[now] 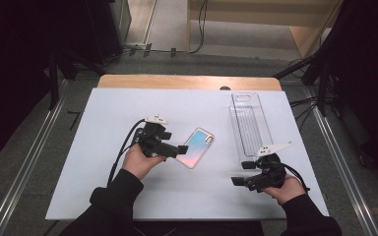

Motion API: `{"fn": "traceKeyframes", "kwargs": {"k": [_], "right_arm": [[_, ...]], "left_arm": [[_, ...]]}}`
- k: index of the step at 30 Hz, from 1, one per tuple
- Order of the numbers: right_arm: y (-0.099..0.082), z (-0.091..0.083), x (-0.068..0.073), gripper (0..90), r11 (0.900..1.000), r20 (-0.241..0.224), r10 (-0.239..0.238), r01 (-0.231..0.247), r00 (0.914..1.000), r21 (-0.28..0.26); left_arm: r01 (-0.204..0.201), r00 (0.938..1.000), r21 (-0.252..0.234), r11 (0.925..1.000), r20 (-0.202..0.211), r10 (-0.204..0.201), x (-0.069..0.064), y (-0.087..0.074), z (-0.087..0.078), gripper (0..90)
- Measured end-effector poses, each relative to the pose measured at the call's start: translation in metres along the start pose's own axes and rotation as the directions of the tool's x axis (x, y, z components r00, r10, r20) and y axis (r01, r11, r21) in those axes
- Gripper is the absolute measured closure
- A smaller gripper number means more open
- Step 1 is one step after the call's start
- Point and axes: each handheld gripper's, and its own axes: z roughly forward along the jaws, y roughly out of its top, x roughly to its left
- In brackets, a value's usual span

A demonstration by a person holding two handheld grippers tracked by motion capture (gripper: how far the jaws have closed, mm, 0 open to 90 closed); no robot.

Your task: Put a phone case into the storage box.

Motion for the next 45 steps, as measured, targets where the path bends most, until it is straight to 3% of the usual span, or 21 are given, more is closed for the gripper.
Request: {"fn": "traceKeyframes", "kwargs": {"k": [8,12,16,28,37,45], "right_arm": [[0.000,0.000,0.000,15.2,1.0000,0.001,-0.002,0.002,1.0000,-0.002],[0.001,-0.001,0.000,15.2,1.0000,0.004,-0.007,0.007,1.0000,-0.006],[0.000,-0.001,0.001,15.2,0.9999,0.006,-0.009,0.009,0.9999,-0.005],[-0.001,-0.001,0.001,15.2,1.0000,0.015,-0.001,0.001,0.9999,-0.002],[-0.001,-0.001,0.001,15.2,1.0000,0.018,-0.004,0.004,0.9998,-0.002],[-0.001,-0.001,0.001,15.2,1.0000,0.018,-0.002,0.002,0.9998,0.001]], "left_arm": [[-0.018,0.9998,0.014,0.9998,-0.011,0.018,-0.007,0.012,0.028,7.5],[-0.055,0.9981,0.031,0.9980,-0.027,0.056,-0.013,0.015,0.041,7.5],[-0.046,0.9979,0.035,0.9983,-0.044,0.047,-0.014,0.015,0.051,7.4],[-0.038,0.9947,0.044,0.9983,-0.094,0.042,-0.013,0.012,0.063,7.5],[-0.081,0.9849,0.107,0.9910,-0.144,0.096,-0.016,0.004,0.075,7.4],[-0.074,0.9790,0.147,0.9864,-0.177,0.100,-0.017,-0.003,0.083,7.3]]}}
